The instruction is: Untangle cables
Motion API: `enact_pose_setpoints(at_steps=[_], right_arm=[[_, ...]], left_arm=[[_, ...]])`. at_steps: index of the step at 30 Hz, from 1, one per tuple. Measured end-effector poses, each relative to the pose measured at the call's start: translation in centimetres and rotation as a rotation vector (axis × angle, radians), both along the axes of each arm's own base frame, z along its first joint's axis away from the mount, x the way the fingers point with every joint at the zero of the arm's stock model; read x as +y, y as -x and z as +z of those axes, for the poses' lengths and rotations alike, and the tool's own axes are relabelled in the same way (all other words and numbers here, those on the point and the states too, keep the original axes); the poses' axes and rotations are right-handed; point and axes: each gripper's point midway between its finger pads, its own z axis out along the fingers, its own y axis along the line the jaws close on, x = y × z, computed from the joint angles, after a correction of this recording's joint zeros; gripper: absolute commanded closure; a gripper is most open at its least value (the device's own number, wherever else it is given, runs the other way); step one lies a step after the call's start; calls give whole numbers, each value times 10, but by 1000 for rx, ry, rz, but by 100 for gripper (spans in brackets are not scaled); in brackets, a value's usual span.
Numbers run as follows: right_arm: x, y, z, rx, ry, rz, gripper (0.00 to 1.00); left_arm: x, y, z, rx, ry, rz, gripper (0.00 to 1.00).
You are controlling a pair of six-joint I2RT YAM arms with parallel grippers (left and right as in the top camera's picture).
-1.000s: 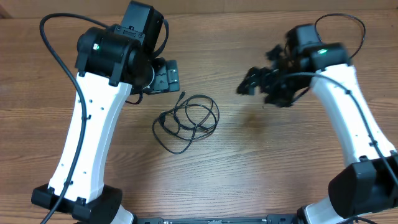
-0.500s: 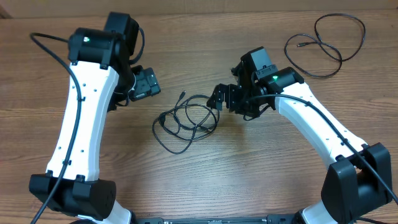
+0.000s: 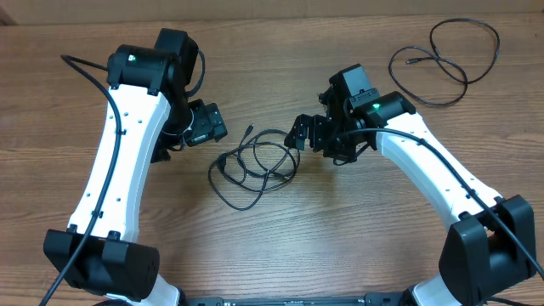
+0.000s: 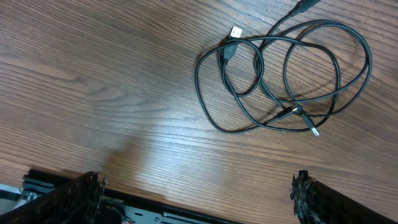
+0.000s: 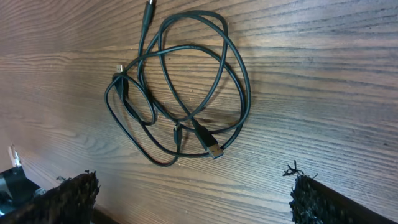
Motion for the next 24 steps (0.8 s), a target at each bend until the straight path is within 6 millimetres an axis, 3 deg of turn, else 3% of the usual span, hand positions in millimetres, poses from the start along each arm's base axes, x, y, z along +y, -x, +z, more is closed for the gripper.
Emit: enact_pose_setpoints(at_steps=[12, 17, 20, 24], right_arm=[[-3, 3, -2, 11, 15, -1, 0], [-17, -8, -2, -11, 41, -37, 0], [-45, -36, 12, -55, 38, -126, 6], [-103, -85, 57, -183, 24, -278, 5]], left_arm=[[-1, 0, 0, 2, 7, 1, 0], [-1, 0, 0, 1, 7, 3, 0], [-1, 0, 0, 2, 7, 3, 1], [-1, 0, 0, 1, 7, 3, 0]])
